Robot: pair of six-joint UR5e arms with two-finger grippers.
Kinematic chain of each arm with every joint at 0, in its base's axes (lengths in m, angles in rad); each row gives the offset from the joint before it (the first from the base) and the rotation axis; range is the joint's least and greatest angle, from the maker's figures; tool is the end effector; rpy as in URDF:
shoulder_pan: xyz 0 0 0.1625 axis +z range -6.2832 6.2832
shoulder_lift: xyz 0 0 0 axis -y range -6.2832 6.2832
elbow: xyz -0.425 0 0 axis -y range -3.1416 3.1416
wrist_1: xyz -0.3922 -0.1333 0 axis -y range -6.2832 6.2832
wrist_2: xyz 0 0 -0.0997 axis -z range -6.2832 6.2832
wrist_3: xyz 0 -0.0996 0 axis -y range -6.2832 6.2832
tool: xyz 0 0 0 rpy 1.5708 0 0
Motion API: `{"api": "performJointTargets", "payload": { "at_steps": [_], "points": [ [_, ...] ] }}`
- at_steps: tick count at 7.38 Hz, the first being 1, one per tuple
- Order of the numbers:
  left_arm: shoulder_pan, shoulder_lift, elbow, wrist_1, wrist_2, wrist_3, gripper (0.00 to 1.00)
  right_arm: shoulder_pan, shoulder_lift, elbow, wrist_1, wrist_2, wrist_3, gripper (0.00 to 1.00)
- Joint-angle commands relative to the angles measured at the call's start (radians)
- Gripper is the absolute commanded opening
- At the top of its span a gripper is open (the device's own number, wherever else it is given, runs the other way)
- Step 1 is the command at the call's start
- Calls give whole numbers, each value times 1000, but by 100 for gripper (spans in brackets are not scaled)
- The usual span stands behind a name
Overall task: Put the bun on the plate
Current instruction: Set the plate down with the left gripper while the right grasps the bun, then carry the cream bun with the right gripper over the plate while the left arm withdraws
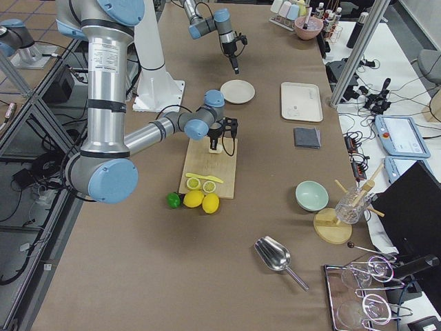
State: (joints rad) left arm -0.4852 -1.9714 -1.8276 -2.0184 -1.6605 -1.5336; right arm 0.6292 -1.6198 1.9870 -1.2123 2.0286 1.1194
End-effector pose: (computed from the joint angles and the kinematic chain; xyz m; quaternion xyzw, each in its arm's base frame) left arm 0.4812 -0.3943 0.2697 0.0985 0.5164 -0.1659 0.8343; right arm -0.3348 -0.3541 0.4469 -0.0041 -0.4056 0.0006 0.9141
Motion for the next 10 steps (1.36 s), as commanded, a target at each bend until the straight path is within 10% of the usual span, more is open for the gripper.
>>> {"api": "performJointTargets", "payload": {
  "at_steps": [1, 3, 6, 10],
  "points": [
    [-67, 49, -10, 6, -5, 39, 98, 26, 125, 4, -104, 24, 2, 0],
    [-159, 190, -63, -6, -19, 375, 98, 3, 378, -7, -368, -11, 5, 0],
    [-382, 314, -58, -11, -223, 677, 98, -121, 584, -86, -394, -152, 120, 0],
    [-446, 409, 76, -176, -226, 690, 98, -178, 837, -359, -369, -270, 129, 0]
  ]
}}
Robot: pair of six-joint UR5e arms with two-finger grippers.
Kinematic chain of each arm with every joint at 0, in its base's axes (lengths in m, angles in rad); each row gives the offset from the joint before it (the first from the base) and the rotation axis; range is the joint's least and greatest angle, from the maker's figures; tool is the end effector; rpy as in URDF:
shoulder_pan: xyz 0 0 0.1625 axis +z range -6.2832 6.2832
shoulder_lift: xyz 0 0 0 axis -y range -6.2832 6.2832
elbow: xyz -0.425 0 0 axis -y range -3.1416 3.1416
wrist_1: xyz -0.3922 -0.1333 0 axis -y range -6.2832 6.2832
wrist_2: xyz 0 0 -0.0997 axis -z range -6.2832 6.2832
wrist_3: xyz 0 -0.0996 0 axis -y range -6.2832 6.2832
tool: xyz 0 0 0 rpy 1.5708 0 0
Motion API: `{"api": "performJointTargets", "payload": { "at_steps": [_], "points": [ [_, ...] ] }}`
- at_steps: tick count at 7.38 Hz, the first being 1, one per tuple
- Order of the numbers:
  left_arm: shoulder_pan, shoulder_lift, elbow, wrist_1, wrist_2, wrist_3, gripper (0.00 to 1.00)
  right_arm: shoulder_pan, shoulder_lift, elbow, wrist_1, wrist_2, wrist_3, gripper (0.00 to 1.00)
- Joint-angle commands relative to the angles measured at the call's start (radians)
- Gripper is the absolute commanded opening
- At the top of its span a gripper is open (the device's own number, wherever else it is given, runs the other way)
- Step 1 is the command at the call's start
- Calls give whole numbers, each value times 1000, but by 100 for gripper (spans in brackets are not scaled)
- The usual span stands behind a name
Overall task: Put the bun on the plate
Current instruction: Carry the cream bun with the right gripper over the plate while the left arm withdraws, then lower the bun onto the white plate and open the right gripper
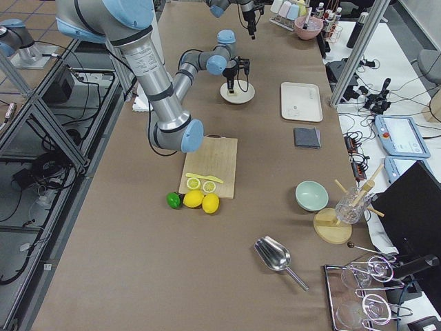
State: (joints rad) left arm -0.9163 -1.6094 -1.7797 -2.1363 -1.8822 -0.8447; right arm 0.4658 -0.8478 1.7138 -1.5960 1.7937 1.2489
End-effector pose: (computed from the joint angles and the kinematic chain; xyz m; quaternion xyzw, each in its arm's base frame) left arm 0.2436 -0.4863 0.4838 0.1889 0.3704 -0.0251 0.9091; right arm -0.5524 -0.4022 0.1729 0.0619 -0.4135 0.0199 0.9082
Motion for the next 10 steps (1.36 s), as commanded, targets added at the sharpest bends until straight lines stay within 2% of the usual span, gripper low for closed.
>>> {"api": "performJointTargets", "payload": {
  "at_steps": [1, 2, 3, 4, 7, 10],
  "points": [
    [-25, 81, 29, -73, -8, 1, 98, -29, 79, -133, 80, -39, 10, 0],
    [-35, 101, 34, -71, -46, 1, 98, -33, 116, -195, 105, -45, 29, 0],
    [-54, 106, 39, -73, -58, 3, 98, -33, 127, -209, 106, -45, 32, 24],
    [-56, 108, 40, -73, -58, 3, 98, -33, 125, -214, 108, -53, 41, 98],
    [-79, 112, 39, -74, -90, 3, 98, -33, 141, -223, 102, -59, 47, 100],
    [-131, 140, 39, -70, -153, 120, 98, -4, 148, -221, 87, -42, 41, 100]
  ]
}}
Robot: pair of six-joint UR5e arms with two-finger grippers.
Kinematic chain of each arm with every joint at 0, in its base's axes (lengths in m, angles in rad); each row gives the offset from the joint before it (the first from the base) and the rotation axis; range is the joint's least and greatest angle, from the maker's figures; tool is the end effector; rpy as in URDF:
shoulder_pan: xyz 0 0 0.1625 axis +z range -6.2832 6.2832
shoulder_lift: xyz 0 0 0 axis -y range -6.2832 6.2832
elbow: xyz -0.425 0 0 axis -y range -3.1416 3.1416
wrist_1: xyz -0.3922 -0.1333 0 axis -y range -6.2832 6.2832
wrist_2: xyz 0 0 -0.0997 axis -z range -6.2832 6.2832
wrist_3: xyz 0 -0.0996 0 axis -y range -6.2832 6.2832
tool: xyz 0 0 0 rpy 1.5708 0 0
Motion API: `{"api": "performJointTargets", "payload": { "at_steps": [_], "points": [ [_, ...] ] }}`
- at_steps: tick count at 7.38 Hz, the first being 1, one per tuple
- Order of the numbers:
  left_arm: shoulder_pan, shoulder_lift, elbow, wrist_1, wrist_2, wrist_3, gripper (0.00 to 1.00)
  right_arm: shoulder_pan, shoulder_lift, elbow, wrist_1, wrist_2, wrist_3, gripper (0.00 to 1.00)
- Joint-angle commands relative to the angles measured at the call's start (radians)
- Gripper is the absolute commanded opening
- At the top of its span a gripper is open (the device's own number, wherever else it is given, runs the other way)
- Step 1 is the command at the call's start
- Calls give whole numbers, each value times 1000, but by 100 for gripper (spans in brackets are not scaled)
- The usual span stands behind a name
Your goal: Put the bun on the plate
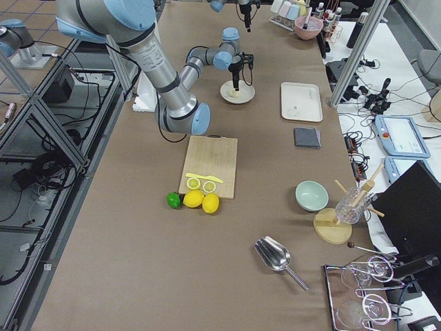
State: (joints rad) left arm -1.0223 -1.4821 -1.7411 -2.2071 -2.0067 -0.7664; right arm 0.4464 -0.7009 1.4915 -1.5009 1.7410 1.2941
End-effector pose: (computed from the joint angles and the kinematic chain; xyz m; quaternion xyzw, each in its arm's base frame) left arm 0.1764 -0.4638 0.5563 0.1478 0.3698 -0.0239 0.9170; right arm -0.6173 -0.4245 0.1462 0.0747 -0.4160 0.0414 0.9053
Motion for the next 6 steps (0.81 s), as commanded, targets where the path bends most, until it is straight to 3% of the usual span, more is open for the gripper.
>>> {"api": "performJointTargets", "payload": {
  "at_steps": [1, 3, 4, 5, 6],
  "points": [
    [-76, 16, 3, 12, -97, 108, 98, 55, 1, 30, -104, 58, -24, 100],
    [-165, 64, 14, 32, -116, 311, 98, 194, -61, 171, -337, 190, -184, 100],
    [-238, 68, 12, 87, -169, 388, 98, 289, -209, 322, -355, 236, -269, 100],
    [-324, 65, 12, 157, -249, 497, 98, 431, -364, 413, -357, 359, -447, 100],
    [-391, 62, 9, 234, -276, 598, 98, 584, -481, 432, -358, 440, -677, 100]
  ]
}}
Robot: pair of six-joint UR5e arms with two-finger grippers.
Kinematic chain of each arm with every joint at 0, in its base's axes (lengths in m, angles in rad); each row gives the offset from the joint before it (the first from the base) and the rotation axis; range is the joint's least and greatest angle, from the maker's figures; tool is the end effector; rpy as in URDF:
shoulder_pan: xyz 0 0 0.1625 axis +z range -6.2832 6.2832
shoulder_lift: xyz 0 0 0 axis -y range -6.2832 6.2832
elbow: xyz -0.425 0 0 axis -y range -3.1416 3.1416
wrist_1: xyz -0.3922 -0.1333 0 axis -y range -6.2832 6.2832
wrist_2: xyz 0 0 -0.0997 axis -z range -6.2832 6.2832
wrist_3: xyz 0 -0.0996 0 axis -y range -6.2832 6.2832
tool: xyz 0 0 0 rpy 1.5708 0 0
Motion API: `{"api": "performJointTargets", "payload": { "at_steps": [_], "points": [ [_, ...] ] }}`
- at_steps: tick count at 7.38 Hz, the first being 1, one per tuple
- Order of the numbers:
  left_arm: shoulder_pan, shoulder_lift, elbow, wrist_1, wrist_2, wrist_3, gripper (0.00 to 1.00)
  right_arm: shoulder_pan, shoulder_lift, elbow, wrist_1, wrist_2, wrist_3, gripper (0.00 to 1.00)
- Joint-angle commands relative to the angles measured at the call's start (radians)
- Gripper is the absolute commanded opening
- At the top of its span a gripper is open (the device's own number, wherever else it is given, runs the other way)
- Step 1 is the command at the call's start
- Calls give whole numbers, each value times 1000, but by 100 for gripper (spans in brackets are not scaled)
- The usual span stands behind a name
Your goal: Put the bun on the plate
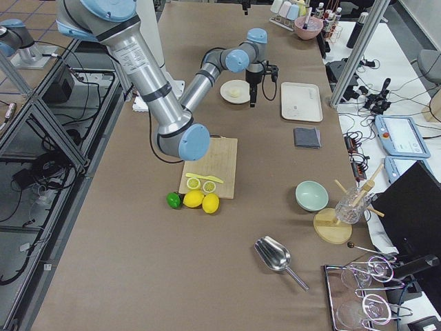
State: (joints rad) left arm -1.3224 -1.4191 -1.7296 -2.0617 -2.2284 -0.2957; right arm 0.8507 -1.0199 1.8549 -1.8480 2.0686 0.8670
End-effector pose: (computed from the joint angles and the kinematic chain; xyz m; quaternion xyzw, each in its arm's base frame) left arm 0.0412 -0.4571 0.6015 0.1406 0.3641 0.0579 0.9189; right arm -0.3422 -0.5201 0.2554 0.0183 -0.3563 0.0007 0.9342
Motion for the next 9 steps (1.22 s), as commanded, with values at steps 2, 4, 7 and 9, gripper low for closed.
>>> {"api": "performJointTargets", "payload": {
  "at_steps": [2, 4, 7, 9],
  "points": [
    [-207, -29, -11, 262, -89, 269, 98, 398, -302, 9, -13, 131, -632, 100],
    [-276, -127, -11, 456, -88, 370, 98, 561, -403, -72, 1, 208, -877, 100],
    [-281, -126, 15, 474, -89, 386, 98, 675, -564, -92, 4, 234, -999, 100],
    [-276, -129, 16, 476, -83, 380, 98, 688, -598, -94, 3, 237, -997, 100]
  ]
}}
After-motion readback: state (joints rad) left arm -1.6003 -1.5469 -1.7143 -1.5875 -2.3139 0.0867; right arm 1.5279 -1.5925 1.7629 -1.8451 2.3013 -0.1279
